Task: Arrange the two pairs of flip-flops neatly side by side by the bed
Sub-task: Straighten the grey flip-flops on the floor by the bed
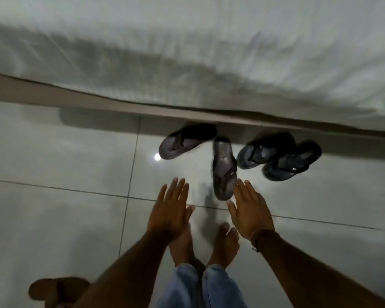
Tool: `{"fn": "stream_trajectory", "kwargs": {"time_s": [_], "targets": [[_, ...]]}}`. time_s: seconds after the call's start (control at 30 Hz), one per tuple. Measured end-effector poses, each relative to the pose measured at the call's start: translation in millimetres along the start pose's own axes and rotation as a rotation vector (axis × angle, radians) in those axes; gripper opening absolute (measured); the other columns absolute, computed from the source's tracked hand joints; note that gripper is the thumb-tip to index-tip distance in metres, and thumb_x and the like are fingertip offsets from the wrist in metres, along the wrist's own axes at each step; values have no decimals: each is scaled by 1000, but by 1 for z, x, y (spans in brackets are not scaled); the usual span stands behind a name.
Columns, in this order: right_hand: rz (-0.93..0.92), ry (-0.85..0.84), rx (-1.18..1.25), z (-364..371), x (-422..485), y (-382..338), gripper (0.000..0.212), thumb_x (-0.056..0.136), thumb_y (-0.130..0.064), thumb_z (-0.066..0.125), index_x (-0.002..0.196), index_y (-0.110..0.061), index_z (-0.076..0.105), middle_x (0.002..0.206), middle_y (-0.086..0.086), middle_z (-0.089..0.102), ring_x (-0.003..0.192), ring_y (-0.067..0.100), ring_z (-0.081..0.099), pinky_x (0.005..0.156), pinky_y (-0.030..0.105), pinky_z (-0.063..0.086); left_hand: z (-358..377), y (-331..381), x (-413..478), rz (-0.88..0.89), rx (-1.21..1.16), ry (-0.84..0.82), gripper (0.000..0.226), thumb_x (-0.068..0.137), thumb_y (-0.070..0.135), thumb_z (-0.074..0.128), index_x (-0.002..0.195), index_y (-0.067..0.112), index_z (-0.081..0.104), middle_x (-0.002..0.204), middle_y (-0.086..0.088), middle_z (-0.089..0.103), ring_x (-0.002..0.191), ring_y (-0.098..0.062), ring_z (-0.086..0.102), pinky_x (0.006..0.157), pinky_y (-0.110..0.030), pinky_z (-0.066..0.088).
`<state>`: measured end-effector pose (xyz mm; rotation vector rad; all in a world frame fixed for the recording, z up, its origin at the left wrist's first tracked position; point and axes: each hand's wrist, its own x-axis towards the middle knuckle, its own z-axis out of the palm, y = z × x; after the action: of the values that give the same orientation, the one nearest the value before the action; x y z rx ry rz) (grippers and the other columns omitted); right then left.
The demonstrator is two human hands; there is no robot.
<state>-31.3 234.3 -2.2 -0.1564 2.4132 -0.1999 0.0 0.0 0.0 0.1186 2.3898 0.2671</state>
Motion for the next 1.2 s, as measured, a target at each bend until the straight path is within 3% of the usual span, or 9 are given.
{"fn": "stream_trajectory", "kwargs": {"time_s": [0.13,0.3,0.43,0.7,0.9,0.97,1.03,1.1,1.2], "targets": [[-82,-31,-118,46,89,28,77,97,-37,51,164,-20,18,174,6,16,160,31,13,124,47,26,31,-47,109,42,177,39,68,108,40,30,167,16,5,176,-9,-1,162,-27,-5,130,-47,2],[-211,-103,-375,93,173,53,97,89,-43,64,165,-32,5,176,8,-3,160,41,-5,125,61,8,18,-61,227,151,412,149,74,103,19,46,167,18,9,175,-12,4,161,-33,5,129,-50,6],[-183,-112,-401,116,195,49,101,88,-54,67,165,-34,4,175,11,3,157,48,9,120,63,23,7,-64,284,139,549,51,94,91,22,66,167,20,10,170,-13,20,154,-38,25,127,-52,16],[-160,-3,-202,125,204,2,99,90,-58,65,166,-32,7,174,13,5,153,44,20,116,54,38,71,-42,248,-117,187,-55,102,89,26,64,166,18,-3,173,-19,-8,157,-44,12,125,-54,21],[-203,-98,-186,123,205,-9,106,84,-52,76,165,-31,12,175,10,2,156,42,15,121,54,32,76,-18,223,-355,-450,-29,49,101,37,58,145,21,48,152,-15,42,121,-30,53,90,-38,53],[-250,-84,-235,114,207,-4,100,79,-55,73,162,-31,23,172,10,15,152,40,22,118,56,30,63,-25,219,-366,-368,150,32,103,46,51,121,24,65,122,-9,67,93,-23,59,71,-32,43],[-306,-26,-280,100,211,1,92,72,-66,59,155,-33,37,167,7,30,149,38,28,117,59,26,50,-38,220,-226,-83,278,31,95,47,63,109,20,71,106,-8,71,95,-31,64,70,-36,41],[-309,6,-289,87,220,6,89,68,-70,39,150,-34,46,165,4,35,149,38,30,118,63,23,39,-46,224,-143,63,233,41,88,48,71,113,16,71,109,-9,67,102,-33,63,71,-39,42],[-265,-58,-322,76,233,10,86,72,-70,44,151,-38,43,169,4,28,153,39,25,121,66,16,42,-36,234,-268,-10,148,49,99,53,52,124,13,66,124,-12,61,113,-33,59,77,-42,42]]}}
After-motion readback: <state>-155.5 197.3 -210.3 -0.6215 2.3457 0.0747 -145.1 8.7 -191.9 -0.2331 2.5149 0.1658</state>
